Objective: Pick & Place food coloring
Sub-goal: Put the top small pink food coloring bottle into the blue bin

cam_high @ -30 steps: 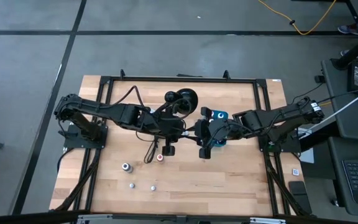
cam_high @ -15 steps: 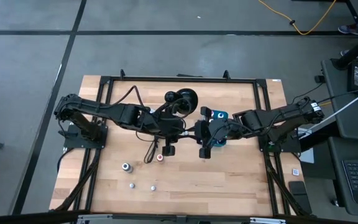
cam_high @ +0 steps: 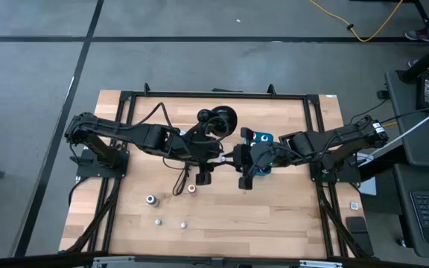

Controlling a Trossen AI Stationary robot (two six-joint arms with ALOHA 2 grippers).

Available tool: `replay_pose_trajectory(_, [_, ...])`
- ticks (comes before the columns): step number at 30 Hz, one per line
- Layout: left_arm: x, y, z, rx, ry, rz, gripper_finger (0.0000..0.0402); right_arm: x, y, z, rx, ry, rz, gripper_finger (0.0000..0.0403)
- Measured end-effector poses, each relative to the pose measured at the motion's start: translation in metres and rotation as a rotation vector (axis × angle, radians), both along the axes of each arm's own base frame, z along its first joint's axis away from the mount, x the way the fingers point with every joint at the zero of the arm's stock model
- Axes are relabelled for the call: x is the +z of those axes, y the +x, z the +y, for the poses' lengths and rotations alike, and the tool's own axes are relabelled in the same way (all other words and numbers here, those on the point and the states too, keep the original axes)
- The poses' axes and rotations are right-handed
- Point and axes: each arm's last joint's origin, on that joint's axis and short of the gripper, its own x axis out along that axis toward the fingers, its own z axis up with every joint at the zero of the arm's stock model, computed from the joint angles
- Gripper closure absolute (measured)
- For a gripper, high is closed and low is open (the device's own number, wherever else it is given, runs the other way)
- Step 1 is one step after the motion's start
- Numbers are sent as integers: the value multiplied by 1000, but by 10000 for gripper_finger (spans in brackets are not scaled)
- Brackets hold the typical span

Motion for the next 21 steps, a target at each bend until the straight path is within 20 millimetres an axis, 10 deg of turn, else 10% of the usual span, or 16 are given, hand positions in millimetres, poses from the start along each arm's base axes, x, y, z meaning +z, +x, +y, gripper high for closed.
replay_pose_trajectory(21, [-5, -17, 16, 61, -5, 153, 150, -11, -8, -4, -175, 57, 96, 334])
